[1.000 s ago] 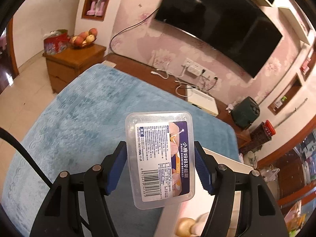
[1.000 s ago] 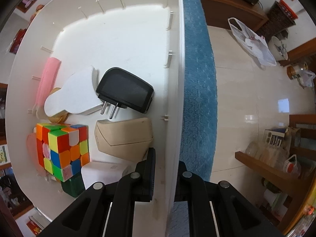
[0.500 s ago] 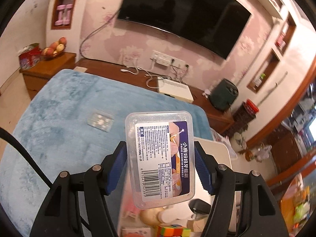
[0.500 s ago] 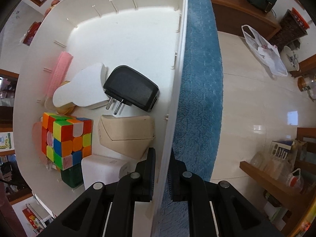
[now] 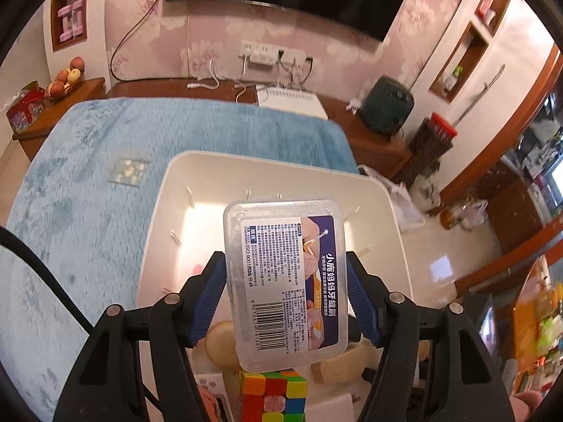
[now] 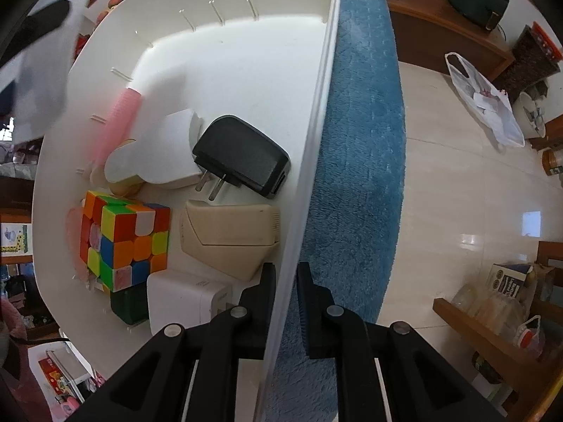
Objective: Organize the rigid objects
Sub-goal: 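Carry the labeled clear box into the tray and open the left gripper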
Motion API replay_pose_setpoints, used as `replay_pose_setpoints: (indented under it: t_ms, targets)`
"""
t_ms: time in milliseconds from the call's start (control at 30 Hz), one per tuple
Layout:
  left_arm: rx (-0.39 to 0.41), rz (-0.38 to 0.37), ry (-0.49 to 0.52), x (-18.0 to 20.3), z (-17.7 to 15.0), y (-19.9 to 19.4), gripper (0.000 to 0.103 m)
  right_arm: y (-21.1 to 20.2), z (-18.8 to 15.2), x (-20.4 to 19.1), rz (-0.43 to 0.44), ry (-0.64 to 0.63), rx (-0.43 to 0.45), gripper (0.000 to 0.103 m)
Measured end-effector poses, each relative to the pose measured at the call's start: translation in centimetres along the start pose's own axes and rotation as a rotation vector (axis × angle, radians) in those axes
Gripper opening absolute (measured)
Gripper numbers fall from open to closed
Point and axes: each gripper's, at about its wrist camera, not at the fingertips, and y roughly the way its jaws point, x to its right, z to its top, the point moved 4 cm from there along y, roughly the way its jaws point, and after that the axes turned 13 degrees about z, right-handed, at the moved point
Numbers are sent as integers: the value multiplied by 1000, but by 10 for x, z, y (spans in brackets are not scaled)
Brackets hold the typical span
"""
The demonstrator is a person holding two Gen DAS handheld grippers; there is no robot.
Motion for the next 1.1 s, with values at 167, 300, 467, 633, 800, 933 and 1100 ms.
replay_pose_setpoints:
  t_ms: [167, 300, 467, 633, 800, 933, 1100]
  targets:
    - [-40, 12, -10, 3, -5, 9, 73, 0, 0, 3, 14, -2, -3, 15]
    - [-23, 33, -22, -1, -1, 9, 80, 1, 2, 6, 15, -3, -11, 15]
    - [-14, 60, -24, -11, 4, 8, 81, 7, 5, 8, 8, 6, -28, 15]
    - [3, 98, -21, -29, 13, 6, 81, 10, 8, 8, -12, 17, -39, 15]
    - [15, 141, -49, -56, 21, 6, 81, 13, 11, 8, -24, 37, -48, 15]
    - [7, 182, -69, -80, 29, 7, 81, 13, 13, 11, -19, 72, -53, 15]
    - [-3, 201, -94, -115, 43, 10, 81, 11, 16, 17, 0, 143, -52, 15]
